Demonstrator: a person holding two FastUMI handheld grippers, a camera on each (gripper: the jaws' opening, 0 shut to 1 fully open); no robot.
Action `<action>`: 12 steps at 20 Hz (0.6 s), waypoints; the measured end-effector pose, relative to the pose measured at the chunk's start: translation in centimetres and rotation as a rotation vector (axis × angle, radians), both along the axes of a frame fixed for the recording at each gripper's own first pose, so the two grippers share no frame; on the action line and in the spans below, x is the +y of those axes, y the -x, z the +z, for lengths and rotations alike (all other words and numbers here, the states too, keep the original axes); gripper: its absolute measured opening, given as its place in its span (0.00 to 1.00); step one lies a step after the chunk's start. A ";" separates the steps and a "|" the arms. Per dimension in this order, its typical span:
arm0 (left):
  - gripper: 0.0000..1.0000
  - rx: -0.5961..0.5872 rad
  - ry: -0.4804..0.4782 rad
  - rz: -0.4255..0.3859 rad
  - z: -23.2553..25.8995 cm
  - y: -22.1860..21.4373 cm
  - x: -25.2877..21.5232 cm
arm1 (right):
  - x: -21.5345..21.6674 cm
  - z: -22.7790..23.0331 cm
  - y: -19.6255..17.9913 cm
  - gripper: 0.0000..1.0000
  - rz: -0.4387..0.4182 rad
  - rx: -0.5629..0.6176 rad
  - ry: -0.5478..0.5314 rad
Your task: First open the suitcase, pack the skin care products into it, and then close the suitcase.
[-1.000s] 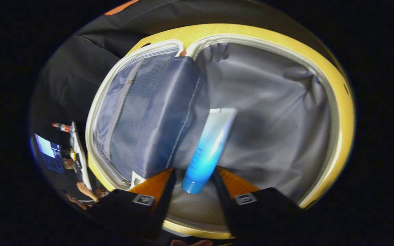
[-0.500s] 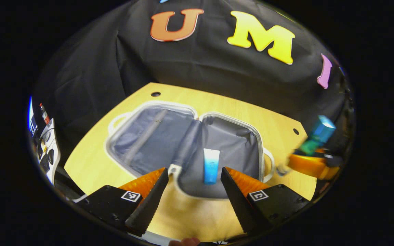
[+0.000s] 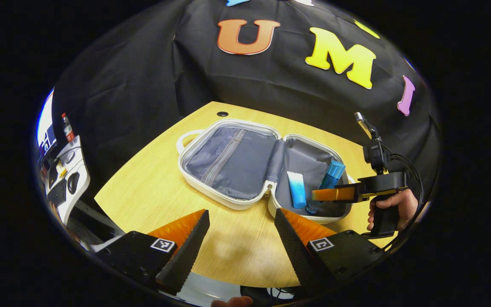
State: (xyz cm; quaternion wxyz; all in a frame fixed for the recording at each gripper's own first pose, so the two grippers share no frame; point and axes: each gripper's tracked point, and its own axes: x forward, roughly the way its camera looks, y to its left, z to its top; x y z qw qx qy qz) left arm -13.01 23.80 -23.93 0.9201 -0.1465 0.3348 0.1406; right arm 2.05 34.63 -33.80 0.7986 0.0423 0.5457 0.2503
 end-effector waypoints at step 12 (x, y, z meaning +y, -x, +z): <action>1.00 -0.081 0.019 -0.001 2.3 -0.9 2.1 | 0.8 -1.5 -1.8 0.34 -0.116 0.058 0.062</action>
